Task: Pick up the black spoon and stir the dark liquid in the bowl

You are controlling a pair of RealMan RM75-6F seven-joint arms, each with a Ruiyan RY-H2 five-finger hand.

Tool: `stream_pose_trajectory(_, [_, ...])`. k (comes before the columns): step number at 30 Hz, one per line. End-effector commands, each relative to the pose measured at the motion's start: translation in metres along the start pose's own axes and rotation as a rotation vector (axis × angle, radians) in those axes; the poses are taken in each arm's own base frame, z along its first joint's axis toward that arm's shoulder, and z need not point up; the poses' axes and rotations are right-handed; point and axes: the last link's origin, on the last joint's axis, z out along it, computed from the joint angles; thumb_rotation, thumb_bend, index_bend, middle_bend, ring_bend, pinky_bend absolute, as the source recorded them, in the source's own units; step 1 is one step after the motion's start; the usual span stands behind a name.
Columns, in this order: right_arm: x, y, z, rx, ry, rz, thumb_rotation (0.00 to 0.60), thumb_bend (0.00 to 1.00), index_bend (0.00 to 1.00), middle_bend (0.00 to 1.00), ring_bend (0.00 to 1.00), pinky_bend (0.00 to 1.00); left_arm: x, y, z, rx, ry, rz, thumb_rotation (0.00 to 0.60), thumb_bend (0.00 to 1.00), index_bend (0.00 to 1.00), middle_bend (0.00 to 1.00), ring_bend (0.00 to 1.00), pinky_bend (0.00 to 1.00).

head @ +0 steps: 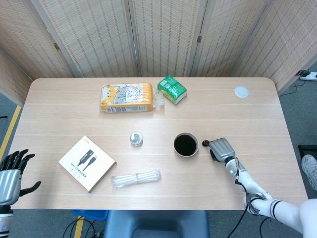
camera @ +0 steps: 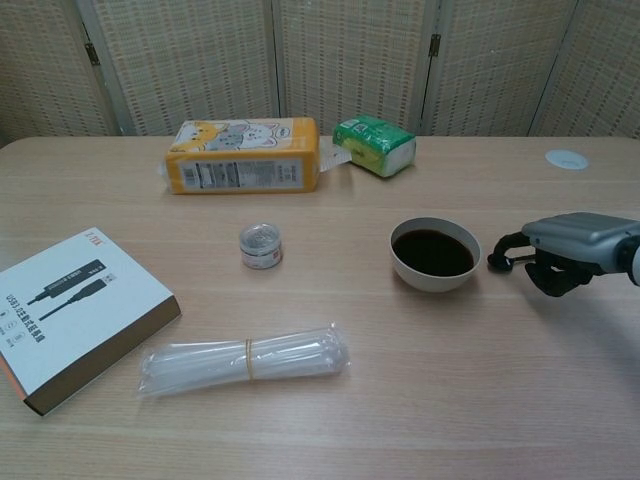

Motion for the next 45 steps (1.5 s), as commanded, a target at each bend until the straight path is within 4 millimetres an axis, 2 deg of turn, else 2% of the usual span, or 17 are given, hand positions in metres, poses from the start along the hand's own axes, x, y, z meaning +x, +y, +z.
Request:
stream_pose_trajectory(1, [-0.002, 0.002, -0.004, 0.000, -0.002, -0.001, 0.600, 0.74, 0.27, 0.94, 1.00, 1.00, -0.001, 0.001, 0.000, -0.004, -0.001, -0.001, 0.600, 0.18, 0.23, 0.15, 0.12, 0.14])
stream_pose_trajectory(12, [-0.015, 0.017, -0.027, -0.025, -0.024, -0.011, 0.600, 0.74, 0.27, 0.94, 1.00, 1.00, -0.003, 0.004, 0.002, -0.019, -0.001, -0.008, 0.600, 0.18, 0.23, 0.15, 0.12, 0.14])
stream_pose_trajectory(18, [-0.010, 0.032, -0.034, -0.062, -0.011, -0.018, 0.600, 0.74, 0.27, 0.94, 1.00, 1.00, -0.002, 0.005, 0.001, -0.018, 0.001, -0.009, 0.600, 0.18, 0.23, 0.15, 0.12, 0.14])
stream_pose_trajectory(24, [-0.005, 0.025, -0.037, -0.033, 0.011, -0.007, 0.600, 0.74, 0.27, 0.94, 1.00, 1.00, -0.002, 0.006, 0.000, -0.021, 0.001, -0.008, 0.600, 0.18, 0.23, 0.15, 0.12, 0.14])
stream_pose_trajectory(32, [-0.017, 0.022, -0.039, -0.018, -0.026, -0.022, 0.600, 0.74, 0.27, 0.94, 1.00, 1.00, -0.001, 0.004, -0.002, -0.013, -0.002, -0.003, 0.600, 0.18, 0.23, 0.15, 0.12, 0.14])
stream_pose_trajectory(45, [-0.021, 0.034, -0.049, -0.043, -0.040, -0.021, 0.600, 0.74, 0.27, 0.94, 1.00, 1.00, -0.002, 0.010, -0.002, -0.025, -0.005, -0.007, 0.600, 0.18, 0.23, 0.15, 0.12, 0.14])
